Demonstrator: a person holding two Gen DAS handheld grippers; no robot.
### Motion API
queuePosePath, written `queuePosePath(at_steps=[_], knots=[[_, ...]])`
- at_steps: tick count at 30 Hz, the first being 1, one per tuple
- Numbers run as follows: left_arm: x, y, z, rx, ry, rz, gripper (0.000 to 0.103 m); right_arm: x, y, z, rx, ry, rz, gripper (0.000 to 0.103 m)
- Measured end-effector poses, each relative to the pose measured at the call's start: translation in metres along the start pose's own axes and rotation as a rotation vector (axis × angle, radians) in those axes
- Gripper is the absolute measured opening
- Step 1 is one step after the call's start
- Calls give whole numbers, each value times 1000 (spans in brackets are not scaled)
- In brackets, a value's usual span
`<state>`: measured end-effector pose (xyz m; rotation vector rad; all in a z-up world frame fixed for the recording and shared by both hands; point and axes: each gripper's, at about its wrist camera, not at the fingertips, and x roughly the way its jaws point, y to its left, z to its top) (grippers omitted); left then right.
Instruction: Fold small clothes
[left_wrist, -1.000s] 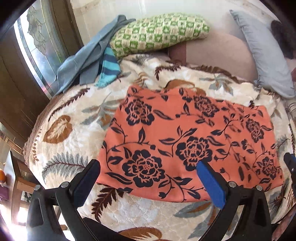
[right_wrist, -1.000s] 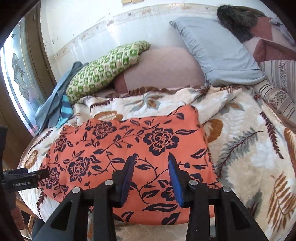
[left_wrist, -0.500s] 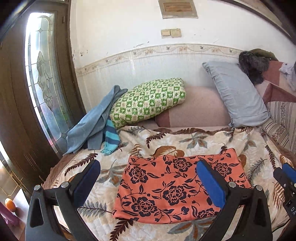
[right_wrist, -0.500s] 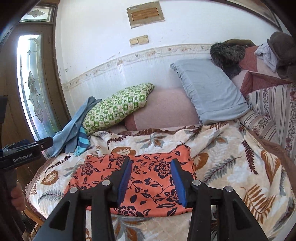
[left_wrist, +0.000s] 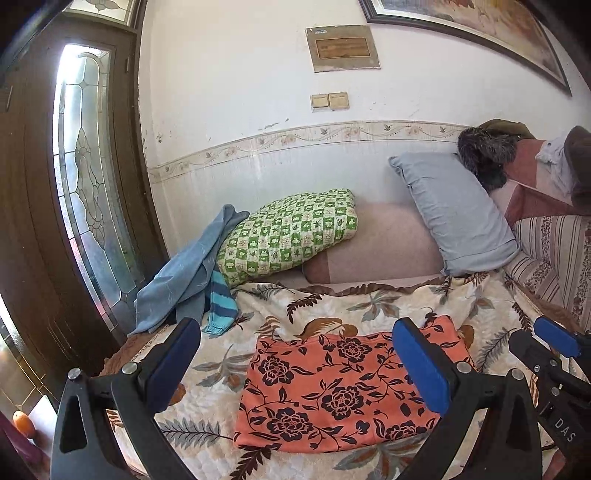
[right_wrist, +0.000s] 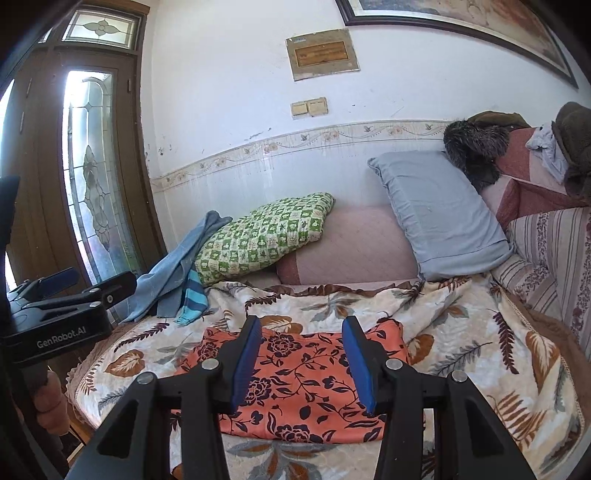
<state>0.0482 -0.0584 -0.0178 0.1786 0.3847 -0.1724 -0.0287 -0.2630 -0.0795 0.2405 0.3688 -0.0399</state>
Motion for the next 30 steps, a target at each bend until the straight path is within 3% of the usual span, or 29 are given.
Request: queuePosePath(at_steps=[30], knots=[[13, 39, -15, -48, 50, 4, 103, 26, 38, -13, -80, 81, 14, 49]])
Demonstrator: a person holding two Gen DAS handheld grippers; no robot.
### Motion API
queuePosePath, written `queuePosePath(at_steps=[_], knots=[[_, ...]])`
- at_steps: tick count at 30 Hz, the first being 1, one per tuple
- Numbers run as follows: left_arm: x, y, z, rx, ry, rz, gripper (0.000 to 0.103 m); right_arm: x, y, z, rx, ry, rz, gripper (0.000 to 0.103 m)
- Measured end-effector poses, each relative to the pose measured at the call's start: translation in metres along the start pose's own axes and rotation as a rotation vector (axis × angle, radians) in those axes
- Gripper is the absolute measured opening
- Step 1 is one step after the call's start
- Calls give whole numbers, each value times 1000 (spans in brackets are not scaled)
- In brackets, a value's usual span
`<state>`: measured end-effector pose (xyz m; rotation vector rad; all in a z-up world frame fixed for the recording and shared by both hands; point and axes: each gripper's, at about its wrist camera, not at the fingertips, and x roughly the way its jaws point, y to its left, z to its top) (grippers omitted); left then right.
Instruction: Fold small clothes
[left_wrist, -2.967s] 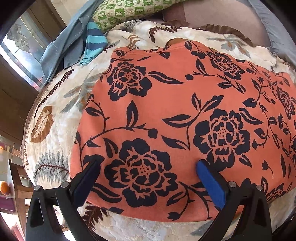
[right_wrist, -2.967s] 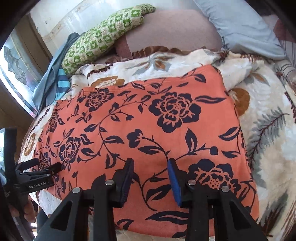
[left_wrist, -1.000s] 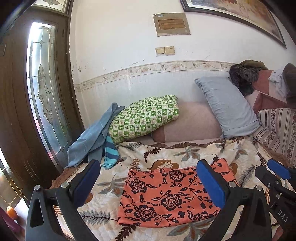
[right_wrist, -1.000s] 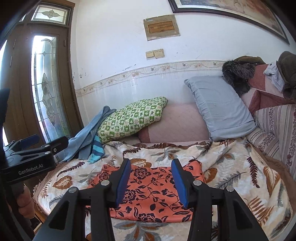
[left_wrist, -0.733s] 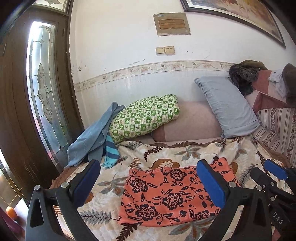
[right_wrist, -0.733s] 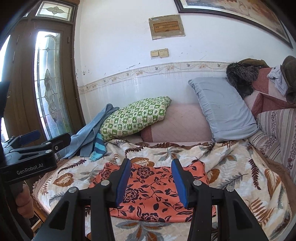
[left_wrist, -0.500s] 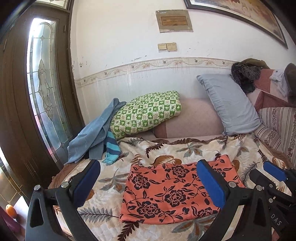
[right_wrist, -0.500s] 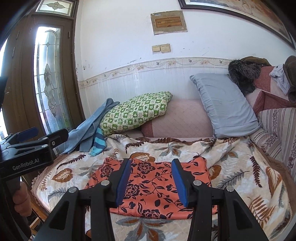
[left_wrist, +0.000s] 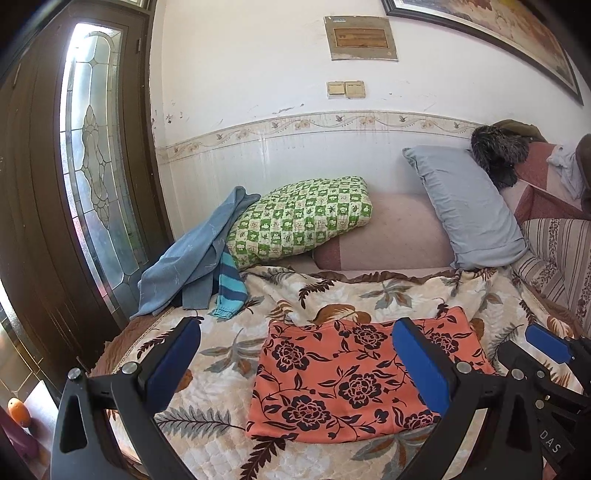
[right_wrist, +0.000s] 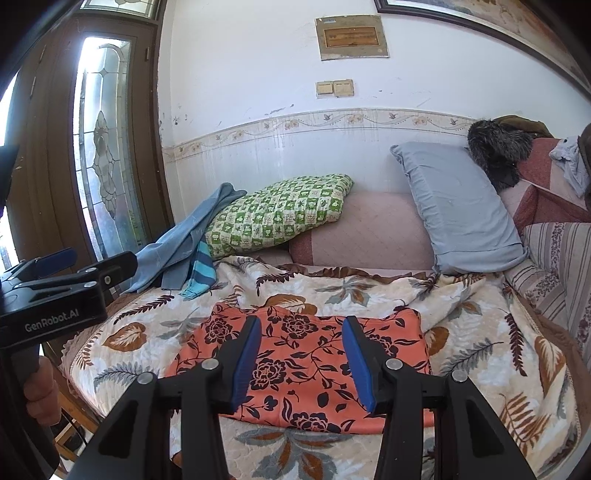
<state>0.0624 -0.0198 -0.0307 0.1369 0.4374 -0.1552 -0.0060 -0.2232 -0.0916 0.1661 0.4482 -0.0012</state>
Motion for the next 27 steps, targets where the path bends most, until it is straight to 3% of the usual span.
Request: queuePosePath(at_steps=[27], knots=[[-8, 37, -12, -66, -12, -9, 103, 2, 50, -2, -89, 33, 39, 49]])
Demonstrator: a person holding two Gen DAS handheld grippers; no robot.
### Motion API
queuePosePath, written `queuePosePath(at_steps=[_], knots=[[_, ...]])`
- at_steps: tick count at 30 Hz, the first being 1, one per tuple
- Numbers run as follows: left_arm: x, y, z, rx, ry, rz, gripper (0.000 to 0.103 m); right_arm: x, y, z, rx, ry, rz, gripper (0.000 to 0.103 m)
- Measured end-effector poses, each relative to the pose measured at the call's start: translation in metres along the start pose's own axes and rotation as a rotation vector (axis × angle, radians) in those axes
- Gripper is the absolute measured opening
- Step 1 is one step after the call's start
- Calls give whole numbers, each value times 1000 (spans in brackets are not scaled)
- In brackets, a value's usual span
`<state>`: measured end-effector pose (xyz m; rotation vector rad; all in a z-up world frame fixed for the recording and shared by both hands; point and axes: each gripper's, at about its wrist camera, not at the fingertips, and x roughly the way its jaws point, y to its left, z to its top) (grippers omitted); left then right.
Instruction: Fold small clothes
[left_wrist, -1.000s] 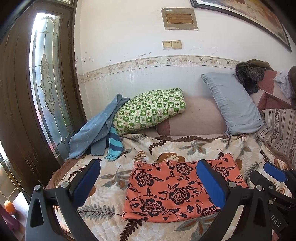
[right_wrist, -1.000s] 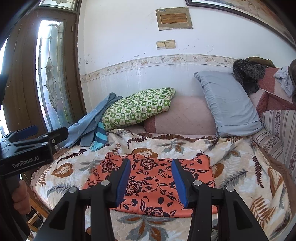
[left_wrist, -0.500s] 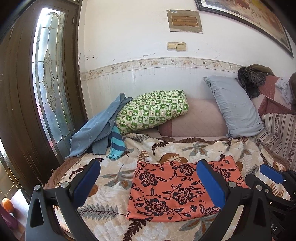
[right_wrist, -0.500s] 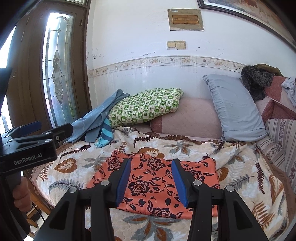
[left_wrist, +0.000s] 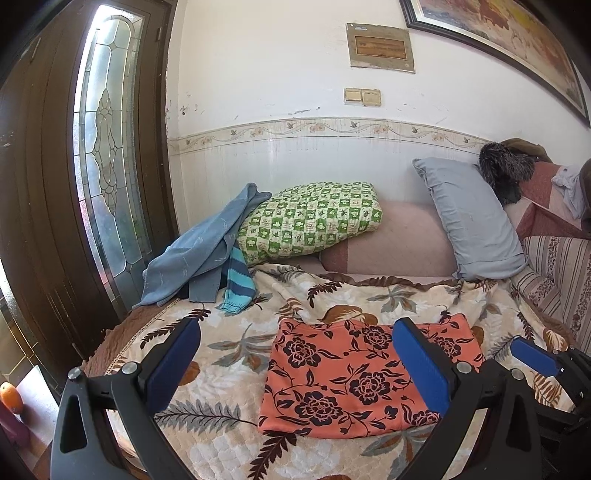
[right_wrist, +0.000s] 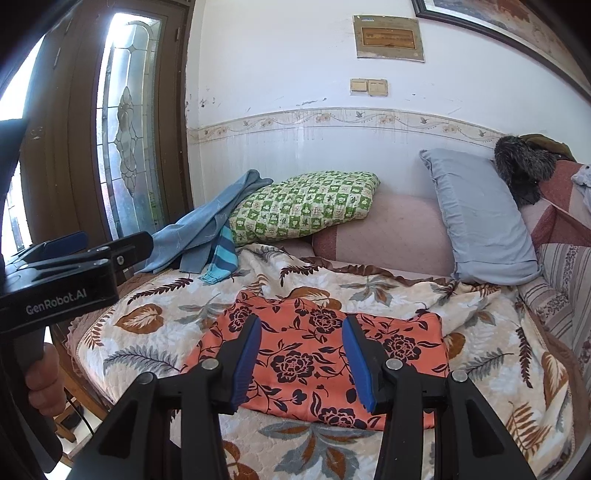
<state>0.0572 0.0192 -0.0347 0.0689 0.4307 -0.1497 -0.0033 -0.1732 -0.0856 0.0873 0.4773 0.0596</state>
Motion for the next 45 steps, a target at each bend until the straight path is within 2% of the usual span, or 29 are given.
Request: queuePosePath(at_steps=[20, 26, 45], knots=[[-15, 11, -1, -24, -13, -9, 103, -15, 30, -4, -66, -7, 28, 49], [-10, 12, -2, -34, 7, -30, 103, -10, 27, -4, -60, 2, 35, 49], [2, 22, -3, -42, 12, -18, 103, 9, 37, 1, -72, 15, 58, 49]])
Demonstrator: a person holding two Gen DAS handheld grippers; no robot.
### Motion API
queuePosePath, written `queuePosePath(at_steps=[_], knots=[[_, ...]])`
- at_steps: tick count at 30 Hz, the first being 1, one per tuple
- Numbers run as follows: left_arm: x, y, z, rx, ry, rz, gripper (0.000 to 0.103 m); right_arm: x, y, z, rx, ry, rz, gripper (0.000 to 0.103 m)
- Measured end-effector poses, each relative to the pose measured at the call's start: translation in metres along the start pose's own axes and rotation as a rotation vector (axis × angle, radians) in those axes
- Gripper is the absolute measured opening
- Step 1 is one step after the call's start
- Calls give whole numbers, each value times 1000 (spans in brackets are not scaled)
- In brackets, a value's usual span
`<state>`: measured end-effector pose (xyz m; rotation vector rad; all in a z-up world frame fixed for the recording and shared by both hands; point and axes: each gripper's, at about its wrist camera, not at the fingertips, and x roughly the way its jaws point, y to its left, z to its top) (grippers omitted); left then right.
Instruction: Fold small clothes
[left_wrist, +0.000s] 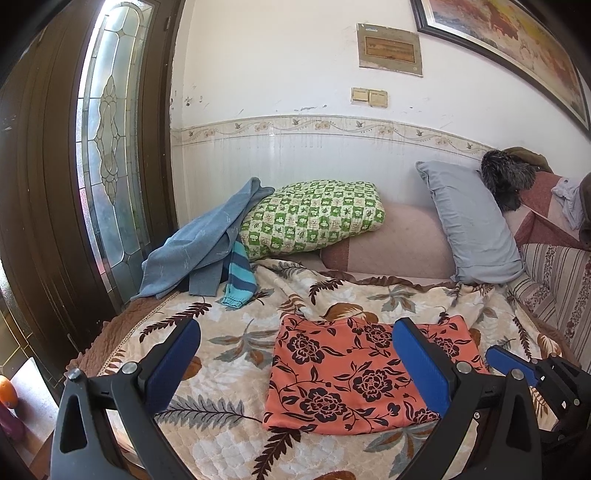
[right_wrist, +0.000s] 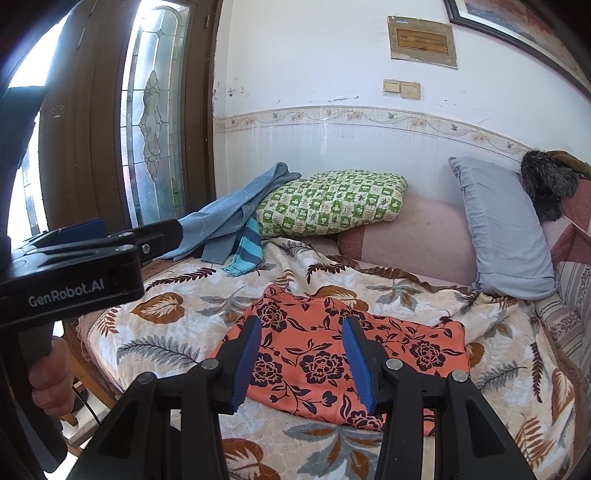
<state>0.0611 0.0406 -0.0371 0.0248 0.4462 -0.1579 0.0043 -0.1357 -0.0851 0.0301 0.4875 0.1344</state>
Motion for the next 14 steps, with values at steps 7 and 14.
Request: queuePosePath(at_steps=[7, 14], knots=[[5, -1, -2, -2, 14, -11, 103, 1, -1, 1, 4, 5, 1, 49], [15, -6, -2, -5, 37, -20, 103, 4, -3, 1, 7, 8, 10, 49]])
